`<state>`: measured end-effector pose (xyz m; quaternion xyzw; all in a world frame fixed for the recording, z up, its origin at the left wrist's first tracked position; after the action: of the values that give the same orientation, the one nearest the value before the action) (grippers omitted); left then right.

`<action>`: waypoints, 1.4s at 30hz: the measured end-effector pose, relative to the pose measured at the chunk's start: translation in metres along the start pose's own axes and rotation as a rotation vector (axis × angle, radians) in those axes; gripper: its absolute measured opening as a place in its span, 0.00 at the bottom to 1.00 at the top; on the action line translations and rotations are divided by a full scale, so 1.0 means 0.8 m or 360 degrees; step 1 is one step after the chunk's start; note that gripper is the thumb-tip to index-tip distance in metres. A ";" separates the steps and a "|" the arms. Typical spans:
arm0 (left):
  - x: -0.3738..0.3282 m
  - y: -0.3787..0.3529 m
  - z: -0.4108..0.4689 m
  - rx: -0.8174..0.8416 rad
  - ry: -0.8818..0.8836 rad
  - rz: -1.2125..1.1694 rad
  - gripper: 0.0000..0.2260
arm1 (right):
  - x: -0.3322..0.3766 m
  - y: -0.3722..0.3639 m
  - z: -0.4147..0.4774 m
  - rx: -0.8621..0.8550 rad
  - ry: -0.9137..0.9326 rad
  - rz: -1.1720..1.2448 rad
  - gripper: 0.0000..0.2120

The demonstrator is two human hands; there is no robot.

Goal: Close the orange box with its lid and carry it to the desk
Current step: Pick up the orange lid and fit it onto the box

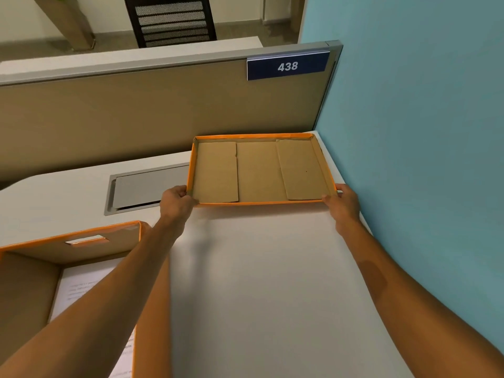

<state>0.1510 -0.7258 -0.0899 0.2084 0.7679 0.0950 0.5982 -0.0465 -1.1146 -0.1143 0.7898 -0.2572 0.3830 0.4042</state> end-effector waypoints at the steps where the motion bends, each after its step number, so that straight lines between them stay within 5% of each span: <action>1: -0.002 0.002 -0.002 0.0008 -0.0005 -0.0085 0.19 | -0.001 0.002 -0.004 0.0014 -0.0004 0.0046 0.15; 11: -0.028 0.031 -0.067 0.0163 -0.0079 -0.1081 0.32 | -0.004 0.015 -0.091 0.0388 -0.0169 0.0999 0.21; 26: 0.010 0.191 -0.195 0.0037 -0.0219 -0.1450 0.34 | -0.005 0.006 -0.300 0.0527 -0.0046 0.1053 0.20; 33: 0.035 0.279 -0.255 -0.0044 -0.0243 -0.1561 0.32 | -0.007 -0.010 -0.399 0.0563 0.0113 0.0896 0.17; 36: 0.042 0.317 -0.280 -0.0107 -0.0259 -0.1549 0.31 | -0.011 -0.014 -0.432 0.0383 0.0235 0.0492 0.23; 39: 0.048 0.350 -0.300 -0.0177 -0.0260 -0.1513 0.31 | 0.000 -0.002 -0.471 -0.0072 0.0584 -0.0078 0.28; 42: 0.052 0.378 -0.317 -0.0206 -0.0266 -0.1480 0.32 | 0.025 -0.018 -0.537 -0.0165 0.1149 -0.0331 0.29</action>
<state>-0.0375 -0.4109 0.0609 -0.1880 0.7215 -0.1522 0.6488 -0.1954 -0.7496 0.0589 0.6043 -0.0358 0.5801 0.5450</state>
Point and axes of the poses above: each hand's wrist, its own z-axis towards the middle knuckle, its own y-axis out of the back of the hand, x = y × z, the point moved 9 cm from there along z, towards the middle knuckle, and after that the axes turned 8 degrees about -y, right-handed, at the moved point
